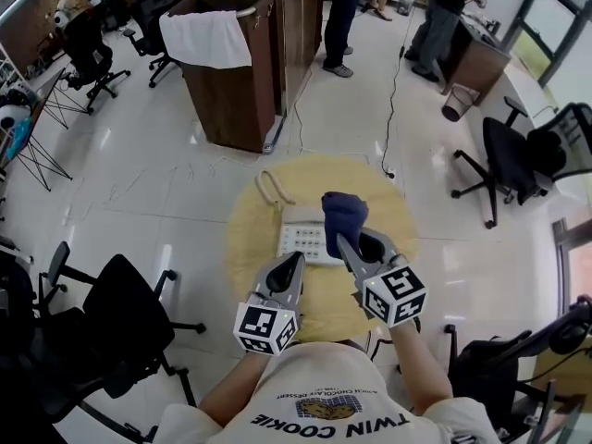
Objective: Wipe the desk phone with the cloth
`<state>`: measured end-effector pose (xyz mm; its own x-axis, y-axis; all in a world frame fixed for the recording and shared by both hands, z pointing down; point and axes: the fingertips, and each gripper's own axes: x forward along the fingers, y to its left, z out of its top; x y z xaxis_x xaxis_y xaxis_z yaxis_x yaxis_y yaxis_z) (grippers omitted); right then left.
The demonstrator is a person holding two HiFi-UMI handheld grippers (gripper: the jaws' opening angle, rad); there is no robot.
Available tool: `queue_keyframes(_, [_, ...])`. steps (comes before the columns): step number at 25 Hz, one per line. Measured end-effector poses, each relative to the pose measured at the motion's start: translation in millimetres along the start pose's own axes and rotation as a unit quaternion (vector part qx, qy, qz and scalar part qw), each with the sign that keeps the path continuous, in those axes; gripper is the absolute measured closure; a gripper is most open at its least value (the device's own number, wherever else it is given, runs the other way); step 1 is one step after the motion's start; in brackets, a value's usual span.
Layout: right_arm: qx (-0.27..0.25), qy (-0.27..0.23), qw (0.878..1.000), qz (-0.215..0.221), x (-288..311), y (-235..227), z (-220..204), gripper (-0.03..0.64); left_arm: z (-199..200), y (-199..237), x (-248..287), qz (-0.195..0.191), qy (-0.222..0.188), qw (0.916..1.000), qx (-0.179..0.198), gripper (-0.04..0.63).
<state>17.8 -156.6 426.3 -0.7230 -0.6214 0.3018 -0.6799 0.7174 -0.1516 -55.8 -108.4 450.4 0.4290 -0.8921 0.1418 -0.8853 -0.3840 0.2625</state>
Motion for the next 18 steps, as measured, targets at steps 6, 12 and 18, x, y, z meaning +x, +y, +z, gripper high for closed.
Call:
queue_keyframes(6, [-0.028,-0.037,0.998,-0.046,-57,38,-11,0.552,17,-16,-15,-0.025,-0.019,0.9993,0.023,0.603])
queue_keyframes(12, [-0.034,-0.053,0.996,-0.069,-76,65,-26,0.555,23,-28,-30,-0.046,-0.026,0.998,0.035,0.603])
queue_keyframes(18, [-0.022,-0.074,0.994,-0.083,-85,77,-24,0.554,21,-33,-39,-0.057,-0.028,0.9971,0.041,0.603])
